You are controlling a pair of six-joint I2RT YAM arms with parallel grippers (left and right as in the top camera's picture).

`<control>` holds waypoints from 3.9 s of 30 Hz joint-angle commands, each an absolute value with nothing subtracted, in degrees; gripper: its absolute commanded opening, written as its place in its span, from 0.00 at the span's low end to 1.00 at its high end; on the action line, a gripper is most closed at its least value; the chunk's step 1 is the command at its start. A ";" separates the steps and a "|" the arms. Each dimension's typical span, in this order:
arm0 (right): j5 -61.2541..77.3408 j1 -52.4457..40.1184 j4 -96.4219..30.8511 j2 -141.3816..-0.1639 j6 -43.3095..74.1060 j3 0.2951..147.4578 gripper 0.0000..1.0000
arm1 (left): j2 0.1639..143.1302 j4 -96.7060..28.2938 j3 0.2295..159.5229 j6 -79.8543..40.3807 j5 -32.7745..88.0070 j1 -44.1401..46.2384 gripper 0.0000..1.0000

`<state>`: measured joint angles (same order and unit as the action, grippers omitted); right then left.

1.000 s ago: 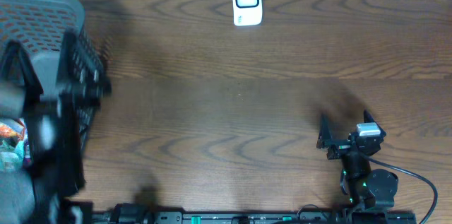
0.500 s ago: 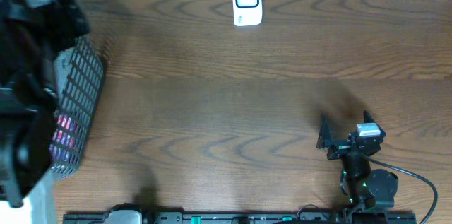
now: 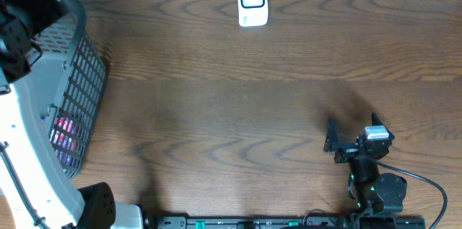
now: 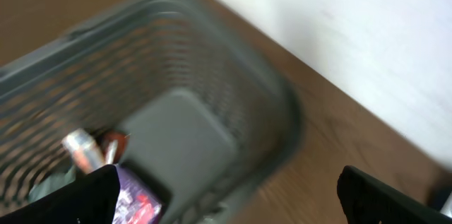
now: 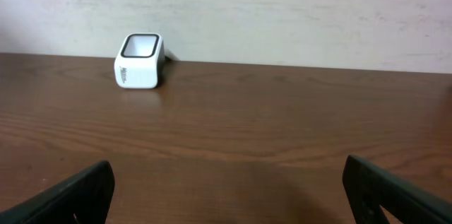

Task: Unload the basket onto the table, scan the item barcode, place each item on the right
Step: 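Reach the left gripper into the basket and grasp the purple package, then carry the purple package to the table centre and release it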

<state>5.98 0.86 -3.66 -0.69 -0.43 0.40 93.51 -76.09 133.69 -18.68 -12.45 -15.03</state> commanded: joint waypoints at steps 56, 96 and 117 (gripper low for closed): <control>6.35 0.32 -3.90 -0.38 0.36 0.34 0.99 | 118.63 -65.49 89.03 -37.15 -17.17 -35.29 0.98; 6.35 0.32 -3.90 -0.38 0.36 0.34 0.99 | 75.35 -60.73 119.68 -28.12 26.81 -31.53 0.07; 6.35 0.32 -3.90 -0.38 0.36 0.34 0.99 | 90.54 -66.63 108.64 -8.21 6.37 27.79 0.07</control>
